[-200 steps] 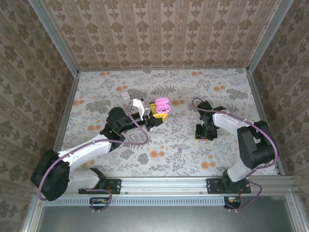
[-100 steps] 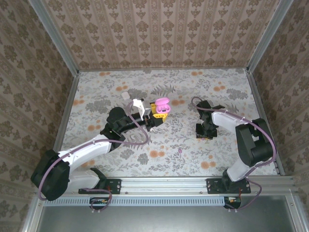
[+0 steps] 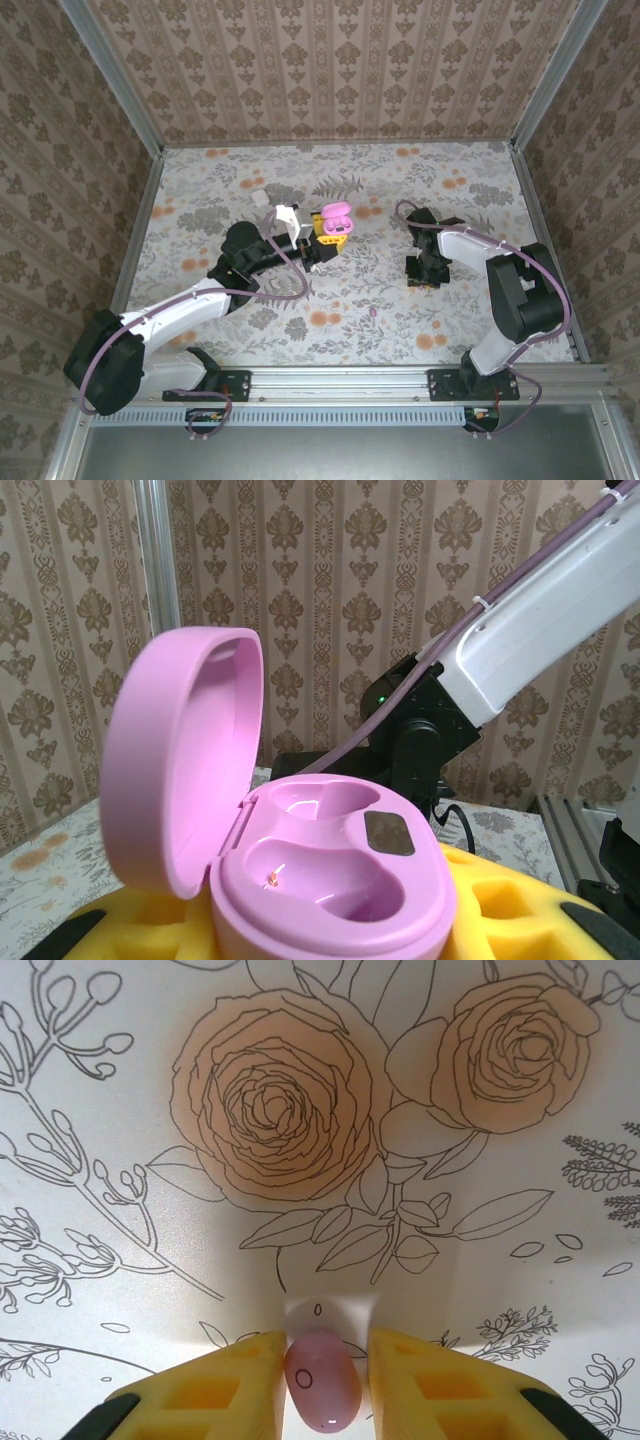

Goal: Insert wireless bluetooth earbuds into charging case

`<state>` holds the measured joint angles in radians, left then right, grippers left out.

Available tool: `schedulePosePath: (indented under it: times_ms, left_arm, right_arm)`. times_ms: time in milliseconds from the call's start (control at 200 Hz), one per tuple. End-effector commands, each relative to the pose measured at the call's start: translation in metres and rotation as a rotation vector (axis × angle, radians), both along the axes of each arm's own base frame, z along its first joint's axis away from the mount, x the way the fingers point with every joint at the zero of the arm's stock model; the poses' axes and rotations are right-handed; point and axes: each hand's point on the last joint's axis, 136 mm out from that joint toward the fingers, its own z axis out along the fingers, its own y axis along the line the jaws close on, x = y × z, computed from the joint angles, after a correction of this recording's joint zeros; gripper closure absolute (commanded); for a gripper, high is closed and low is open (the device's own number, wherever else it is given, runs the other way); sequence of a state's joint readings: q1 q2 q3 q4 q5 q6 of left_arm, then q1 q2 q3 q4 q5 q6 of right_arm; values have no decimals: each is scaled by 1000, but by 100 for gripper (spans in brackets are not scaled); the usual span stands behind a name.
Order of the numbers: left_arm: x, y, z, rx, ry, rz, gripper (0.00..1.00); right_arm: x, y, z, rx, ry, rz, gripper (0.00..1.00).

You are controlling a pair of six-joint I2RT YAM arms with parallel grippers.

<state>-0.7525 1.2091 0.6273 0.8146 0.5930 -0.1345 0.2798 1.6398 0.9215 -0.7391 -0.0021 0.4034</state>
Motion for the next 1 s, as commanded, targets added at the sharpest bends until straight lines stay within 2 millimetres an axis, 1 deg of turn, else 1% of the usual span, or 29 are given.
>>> schedulePosePath:
  times_ms: [0,130,365,520,580,675,730,825,850,860,875,995]
  left_arm:
    - [-2,-1,7,-12,-35,0,65]
    - [-2,-1,7,-11,-34,2,65]
    - [-1,0,7,-10,-32,6,65]
    - [-1,0,6,-10,-31,6,65]
    - [-1,0,6,-10,-31,8,65]
    - [0,0,5,-6,-27,8,65]
    - [0,-1,4,-3,-25,8,65]
    - [2,-2,0,3,-17,12,65]
    - [3,-2,-1,4,-15,15,65]
    - [3,-2,-1,5,-15,13,65]
    - [3,-3,-2,5,-13,14,65]
    - [6,-6,-7,5,0,12,65]
  right_arm:
    - [-1,-5,1,-39,16,22,74]
    - [-1,-6,4,-46,9,23,75]
    - [2,-5,17,-17,-38,6,76]
    - [1,-5,19,2,-46,-9,77]
    - [1,-3,20,22,-48,-11,77]
    - [2,9,27,107,-70,-21,76]
    - [5,21,37,188,-97,-28,76]
    - [14,44,67,343,-187,-43,76]
    - [16,49,72,379,-195,-47,76]
    - [17,52,82,401,-226,-44,76]
    - [19,55,90,426,-246,-42,76]
    - [27,73,141,570,-360,-31,76]
